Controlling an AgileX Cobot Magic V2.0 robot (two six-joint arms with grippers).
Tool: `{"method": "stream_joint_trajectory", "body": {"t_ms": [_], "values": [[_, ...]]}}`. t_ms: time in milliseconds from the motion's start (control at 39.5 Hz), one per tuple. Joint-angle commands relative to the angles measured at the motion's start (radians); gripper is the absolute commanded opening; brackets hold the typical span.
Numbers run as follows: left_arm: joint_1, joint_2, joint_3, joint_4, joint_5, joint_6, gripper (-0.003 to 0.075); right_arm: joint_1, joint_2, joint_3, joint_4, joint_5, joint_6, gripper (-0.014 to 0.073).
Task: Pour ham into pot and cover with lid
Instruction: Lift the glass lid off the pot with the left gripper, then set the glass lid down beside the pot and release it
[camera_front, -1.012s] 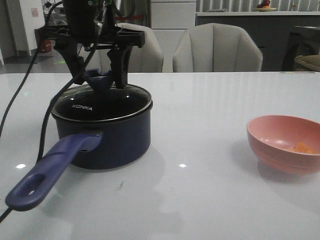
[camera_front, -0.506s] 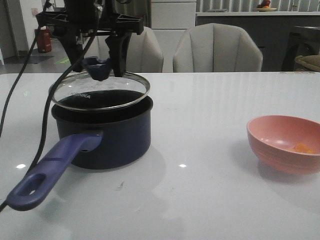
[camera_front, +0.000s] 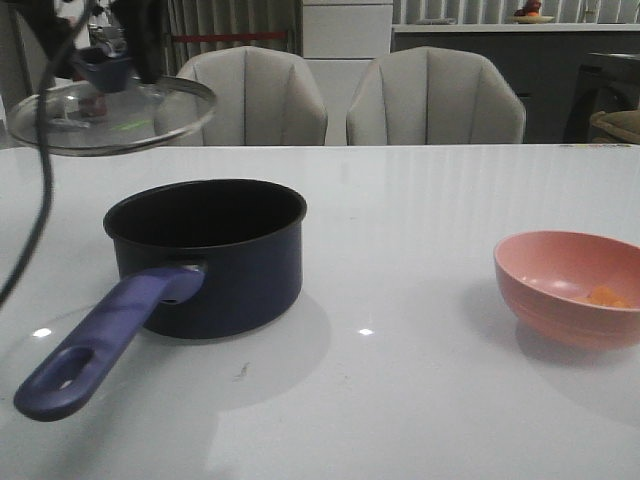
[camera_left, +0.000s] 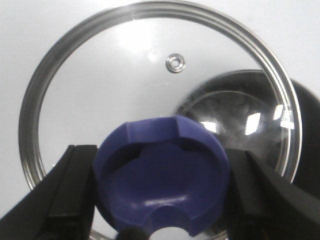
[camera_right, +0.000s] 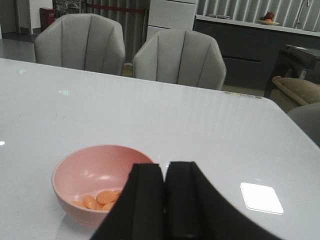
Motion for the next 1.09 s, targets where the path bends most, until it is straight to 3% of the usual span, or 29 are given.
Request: {"method": "stream_joint_trajectory", "body": {"t_ms": [0,177,430,658,1062], "values": [[0.078,-0.112,0.032,-0.018,-0.032,0.037,0.0152,-0.007,-0.021,-0.006,-0.011,-0.073,-0.005,0.0132],[0.235,-0.183,0.209,-0.134,-0.142,0.107,0.0152,-0.007,-0.021,-0.006,-0.011,-0.073,-0.005,0.0132],[0.371,-0.193,0.439,-0.138,-0.283,0.181,0.0152,-0.007,-0.021,-0.006,-0.011,-0.073,-0.005,0.0132],[0.393,-0.156,0.56,-0.138,-0.432,0.202,0.0154,-0.007,-0.021,-0.006,-0.011,-0.073,-0.005,0.0132],[0.391,-0.002,0.56,-0.177,-0.45,0.215,0.0185,-0.007,-0.02,-0.006,-0.011,-0.073,-0.005,0.0132]]}}
